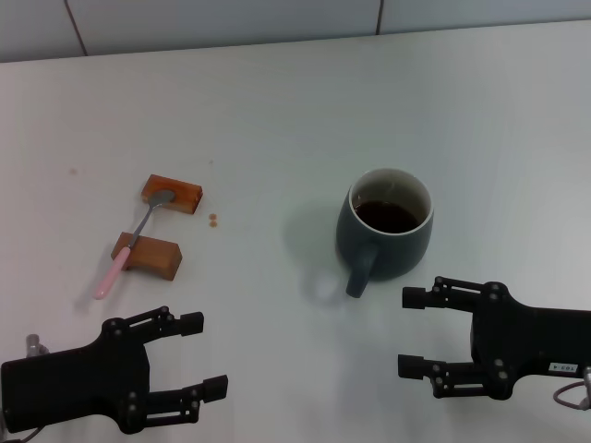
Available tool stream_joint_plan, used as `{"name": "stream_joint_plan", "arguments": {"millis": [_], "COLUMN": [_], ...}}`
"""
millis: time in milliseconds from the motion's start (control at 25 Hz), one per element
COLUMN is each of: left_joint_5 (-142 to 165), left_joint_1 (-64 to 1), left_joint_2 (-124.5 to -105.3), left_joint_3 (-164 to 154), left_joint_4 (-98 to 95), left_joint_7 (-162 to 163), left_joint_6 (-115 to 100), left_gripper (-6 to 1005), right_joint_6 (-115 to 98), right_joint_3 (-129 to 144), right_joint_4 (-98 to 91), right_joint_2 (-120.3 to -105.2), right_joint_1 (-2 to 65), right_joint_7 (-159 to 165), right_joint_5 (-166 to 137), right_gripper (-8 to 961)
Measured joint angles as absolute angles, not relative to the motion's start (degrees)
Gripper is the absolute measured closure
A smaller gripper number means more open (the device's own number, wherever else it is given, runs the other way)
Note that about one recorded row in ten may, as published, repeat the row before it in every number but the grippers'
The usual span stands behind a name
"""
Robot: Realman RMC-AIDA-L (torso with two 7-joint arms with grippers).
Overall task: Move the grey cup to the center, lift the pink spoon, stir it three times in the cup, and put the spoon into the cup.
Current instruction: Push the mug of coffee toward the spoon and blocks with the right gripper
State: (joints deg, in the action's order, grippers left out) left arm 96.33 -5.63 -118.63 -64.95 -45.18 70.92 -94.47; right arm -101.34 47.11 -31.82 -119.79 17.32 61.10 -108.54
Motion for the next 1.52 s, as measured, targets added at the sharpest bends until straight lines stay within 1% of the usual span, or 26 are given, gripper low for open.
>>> {"name": "stream_joint_plan", "arguments": {"millis": [400, 520, 560, 680, 760, 800, 920, 960, 1080, 1200, 1240, 1360, 1520], "left_joint_5": [96.3, 96.3, 96.3, 96.3, 96.3, 96.3, 96.3, 96.3, 96.3, 96.3, 96.3, 96.3, 96.3], "left_joint_1": [-5.7, -5.7, -5.7, -5.7, -5.9, -6.0, -6.1, -6.1, -6.2, -6.4, -6.5, -6.6, -6.6], "left_joint_2": [-118.66, -118.66, -118.66, -118.65, -118.65, -118.65, -118.65, -118.65, -118.65, -118.65, -118.66, -118.65, -118.65], "left_joint_3": [-65.0, -64.9, -65.0, -64.9, -64.9, -64.9, -64.9, -65.0, -64.9, -65.0, -65.0, -65.0, -64.9], "left_joint_4": [-45.3, -45.3, -45.3, -45.3, -45.2, -45.1, -44.9, -45.0, -45.2, -45.3, -45.3, -45.3, -45.3], "left_joint_7": [71.2, 71.2, 71.2, 71.2, 71.2, 71.2, 71.2, 71.2, 71.2, 71.2, 71.2, 71.3, 71.3], "left_joint_6": [-94.4, -94.4, -94.4, -94.4, -94.4, -94.4, -94.4, -94.4, -94.4, -94.4, -94.4, -94.4, -94.4], "left_gripper": [156, 156, 156, 156, 156, 156, 155, 155, 155, 155, 155, 155, 155], "right_joint_6": [-101.5, -101.1, -100.3, -99.5, -98.1, -98.1, -96.2, -93.6, -90.3, -85.1, -85.1, -82.0, -80.4], "right_joint_3": [47.2, 47.1, 46.9, 45.9, 42.8, 42.8, 39.8, 38.1, 36.8, 35.7, 35.7, 35.3, 35.2], "right_joint_4": [-31.8, -31.1, -29.7, -27.0, -18.3, -18.3, -8.9, -4.8, -1.4, 5.2, 5.2, 10.4, 13.9], "right_joint_2": [-119.79, -119.78, -119.60, -119.52, -119.66, -119.66, -119.50, -119.50, -119.59, -119.64, -119.64, -119.74, -119.75], "right_joint_1": [17.4, 16.0, 14.4, 12.9, 11.7, 11.7, 12.0, 12.7, 13.9, 17.5, 17.5, 20.8, 23.1], "right_joint_7": [60.9, 58.2, 55.0, 50.1, 37.5, 37.5, 25.7, 19.1, 13.2, 3.7, 3.7, -3.9, -8.6], "right_joint_5": [-107.6, -100.8, -94.7, -88.0, -77.3, -77.3, -69.3, -66.8, -66.1, -65.8, -65.8, -65.9, -66.1], "right_gripper": [143, 144, 145, 242, 306, 327, 392, 413, 478, 542, 577, 681, 819]}}
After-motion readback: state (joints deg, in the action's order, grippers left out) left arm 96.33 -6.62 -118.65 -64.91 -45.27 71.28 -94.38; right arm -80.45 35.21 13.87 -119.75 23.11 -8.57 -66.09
